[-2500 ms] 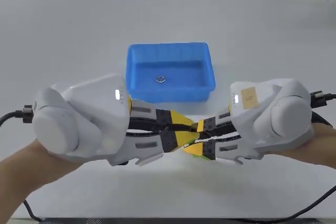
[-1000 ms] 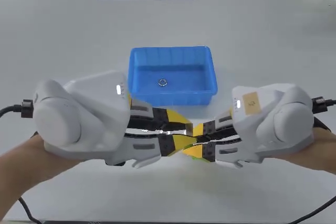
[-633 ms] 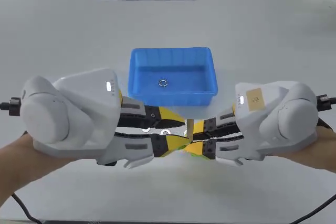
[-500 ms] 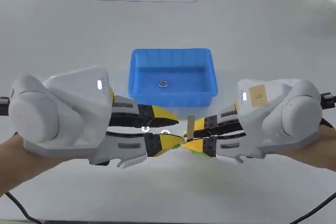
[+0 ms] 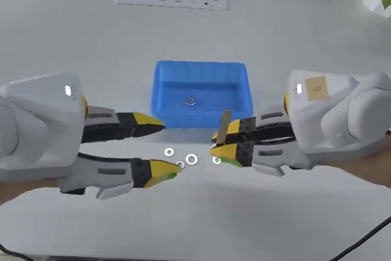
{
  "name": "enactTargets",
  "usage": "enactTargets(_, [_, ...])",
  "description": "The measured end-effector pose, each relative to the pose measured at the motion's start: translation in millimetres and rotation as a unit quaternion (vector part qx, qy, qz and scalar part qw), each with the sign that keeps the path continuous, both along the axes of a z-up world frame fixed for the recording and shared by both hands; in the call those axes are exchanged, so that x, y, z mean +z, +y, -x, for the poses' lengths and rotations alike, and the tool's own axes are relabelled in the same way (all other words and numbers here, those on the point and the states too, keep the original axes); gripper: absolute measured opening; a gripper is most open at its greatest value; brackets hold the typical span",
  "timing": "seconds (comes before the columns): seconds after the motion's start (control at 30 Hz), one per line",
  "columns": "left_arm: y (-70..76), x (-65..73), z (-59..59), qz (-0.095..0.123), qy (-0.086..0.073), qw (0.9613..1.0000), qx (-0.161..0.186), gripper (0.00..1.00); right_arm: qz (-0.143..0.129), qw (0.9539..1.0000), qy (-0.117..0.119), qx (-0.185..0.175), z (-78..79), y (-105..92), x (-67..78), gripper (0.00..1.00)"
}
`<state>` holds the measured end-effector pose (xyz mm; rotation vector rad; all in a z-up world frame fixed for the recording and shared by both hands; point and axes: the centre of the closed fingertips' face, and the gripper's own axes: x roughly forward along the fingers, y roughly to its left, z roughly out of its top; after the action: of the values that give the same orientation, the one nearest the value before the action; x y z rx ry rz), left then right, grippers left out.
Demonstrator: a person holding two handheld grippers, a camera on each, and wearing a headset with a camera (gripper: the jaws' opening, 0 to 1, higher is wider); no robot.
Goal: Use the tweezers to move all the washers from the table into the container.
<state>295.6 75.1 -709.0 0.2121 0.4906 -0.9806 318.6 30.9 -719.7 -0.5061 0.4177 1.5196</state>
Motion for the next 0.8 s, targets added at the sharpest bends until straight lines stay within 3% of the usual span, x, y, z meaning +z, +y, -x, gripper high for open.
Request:
enactTargets(0.13, [14.8,-4.3,-0.9,-0.011,0.007,0.9996,0.026,0.64,-0.009,0.9999,-0.008,-0.003,-6.2,4.3,13.9,0.09])
enactTargets(0.3, [27.4,-4.9,-4.9,-0.010,0.006,0.9986,0.051,0.68,-0.020,0.9996,-0.017,-0.008,-16.0,9.1,29.2,0.09])
enactTargets(0.43, [38.1,0.3,-16.6,0.019,0.005,0.9950,0.098,0.76,-0.029,0.9994,-0.018,-0.012,-26.1,14.8,40.3,0.09])
enactTargets(0.57, [46.7,2.1,-21.0,0.021,-0.004,0.9937,0.110,0.77,-0.034,0.9990,-0.024,-0.016,-38.1,19.6,47.9,0.09])
enactTargets(0.73, [53.9,2.0,-24.0,0.030,-0.004,0.9912,0.129,0.79,-0.038,0.9986,-0.031,-0.021,-52.0,25.9,52.6,0.09])
enactTargets(0.8, [53.3,6.7,-26.7,0.059,-0.001,0.9881,0.142,0.80,-0.038,0.9984,-0.036,-0.022,-57.6,28.9,52.4,0.09])
